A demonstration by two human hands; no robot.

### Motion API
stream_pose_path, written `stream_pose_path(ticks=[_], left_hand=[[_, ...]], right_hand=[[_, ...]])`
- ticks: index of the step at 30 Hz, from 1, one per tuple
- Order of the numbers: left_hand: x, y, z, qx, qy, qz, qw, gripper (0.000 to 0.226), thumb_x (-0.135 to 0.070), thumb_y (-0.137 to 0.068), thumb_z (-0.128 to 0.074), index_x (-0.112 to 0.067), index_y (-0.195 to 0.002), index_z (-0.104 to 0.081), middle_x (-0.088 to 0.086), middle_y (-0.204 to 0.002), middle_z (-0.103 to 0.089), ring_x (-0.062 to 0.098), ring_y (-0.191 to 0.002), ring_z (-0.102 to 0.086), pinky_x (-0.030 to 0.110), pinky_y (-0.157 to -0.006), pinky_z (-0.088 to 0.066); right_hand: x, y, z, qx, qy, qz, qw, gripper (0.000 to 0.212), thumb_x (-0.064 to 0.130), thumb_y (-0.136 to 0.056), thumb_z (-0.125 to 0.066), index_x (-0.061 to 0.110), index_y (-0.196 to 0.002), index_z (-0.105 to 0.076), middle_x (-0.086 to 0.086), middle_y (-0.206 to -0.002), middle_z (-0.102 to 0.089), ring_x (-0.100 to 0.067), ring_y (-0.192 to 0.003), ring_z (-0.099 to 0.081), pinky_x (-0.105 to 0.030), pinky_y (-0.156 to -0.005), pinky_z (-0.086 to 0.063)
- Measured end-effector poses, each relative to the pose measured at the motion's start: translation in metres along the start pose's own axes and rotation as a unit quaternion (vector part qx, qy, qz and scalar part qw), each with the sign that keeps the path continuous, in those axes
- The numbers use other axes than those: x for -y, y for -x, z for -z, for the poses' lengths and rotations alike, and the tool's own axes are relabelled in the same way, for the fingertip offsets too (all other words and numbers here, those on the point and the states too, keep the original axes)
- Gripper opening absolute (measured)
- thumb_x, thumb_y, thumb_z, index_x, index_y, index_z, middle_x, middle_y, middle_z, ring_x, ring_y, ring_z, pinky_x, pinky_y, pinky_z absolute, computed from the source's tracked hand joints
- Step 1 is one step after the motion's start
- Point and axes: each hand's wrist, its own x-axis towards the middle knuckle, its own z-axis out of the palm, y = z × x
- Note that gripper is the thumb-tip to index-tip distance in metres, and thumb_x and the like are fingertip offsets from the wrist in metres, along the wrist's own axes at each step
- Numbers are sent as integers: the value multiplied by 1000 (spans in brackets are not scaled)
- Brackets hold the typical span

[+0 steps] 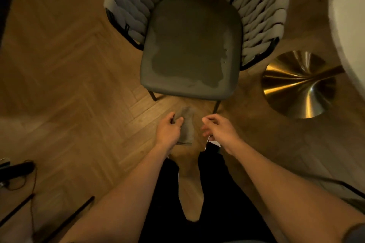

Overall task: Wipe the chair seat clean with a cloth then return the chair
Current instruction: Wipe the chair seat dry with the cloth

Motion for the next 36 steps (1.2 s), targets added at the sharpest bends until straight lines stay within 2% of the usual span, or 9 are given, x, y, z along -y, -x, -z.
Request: stream_pose_path(ticks=[2, 5, 10, 13, 17, 21, 26, 33, 36], left_hand=[[2, -32, 16, -14, -111, -31, 993, 11, -25, -93, -57, -19, -91, -66, 3, -87, -68, 22, -83, -63, 40, -75, -50], [7, -75, 42, -35, -197, -47, 979, 18, -22, -96, -55, -16, -108, -67, 3, -100, -69, 23, -94, -62, 31, -74, -44], [14, -140, 85, -110, -248, -39, 962, 27, -16, -99, -50, -10, -121, -64, 10, -110, -67, 31, -105, -59, 22, -71, -30], [18, -176, 104, -158, -272, -33, 949, 31, -17, -100, -46, -10, -126, -62, 16, -115, -66, 35, -106, -59, 30, -77, -39], [25, -217, 114, -206, -258, -20, 944, 36, -20, -101, -45, -10, -133, -58, 18, -120, -64, 35, -111, -58, 36, -90, -44], [34, -237, 95, -156, -238, -28, 958, 37, -19, -100, -47, -15, -136, -57, 12, -123, -64, 29, -113, -58, 21, -76, -38], [43, -238, 70, -191, -167, -48, 966, 37, -11, -97, -52, -8, -133, -58, 11, -134, -59, 24, -125, -53, 25, -102, -38], [56, -237, 49, -248, -175, -67, 950, 34, -7, -94, -55, -6, -127, -62, 15, -130, -60, 28, -120, -55, 25, -101, -37], [61, -238, 40, -251, -191, -69, 947, 33, -7, -93, -54, -7, -124, -65, 16, -122, -62, 28, -111, -58, 17, -89, -36]], right_hand=[[4, -26, 11, -13, 9, -11, 1000, 7, 27, -102, -61, 21, -99, -64, -7, -95, -74, -16, -69, -66, -26, -57, -48], [4, -60, 25, -36, 30, -24, 999, 7, 24, -102, -60, 19, -103, -65, -6, -101, -73, -17, -76, -66, -33, -67, -51], [-3, -102, 47, -89, 60, -32, 994, 13, 21, -101, -62, 16, -113, -64, 4, -100, -66, -14, -81, -66, -35, -73, -55], [-10, -125, 59, -127, 56, -47, 989, 15, 23, -101, -63, 20, -115, -63, 2, -108, -65, -16, -94, -65, -39, -82, -56], [-25, -157, 73, -193, 78, -42, 977, 39, 38, -98, -64, 23, -134, -55, 2, -125, -60, -18, -105, -63, -49, -97, -55], [-30, -185, 73, -215, 46, -35, 975, 57, 49, -99, -59, 29, -149, -42, 3, -143, -53, -19, -115, -59, -51, -104, -52], [-30, -201, 71, -211, -39, -22, 976, 56, 50, -102, -52, 26, -151, -41, 1, -143, -53, -19, -115, -60, -43, -103, -52], [-33, -201, 81, -182, -103, 7, 978, 58, 58, -101, -47, 23, -147, -49, 0, -143, -58, -17, -124, -61, -34, -98, -52], [-34, -199, 81, -173, -132, 15, 976, 57, 54, -104, -43, 21, -149, -46, 1, -142, -58, -14, -120, -61, -32, -99, -51]])
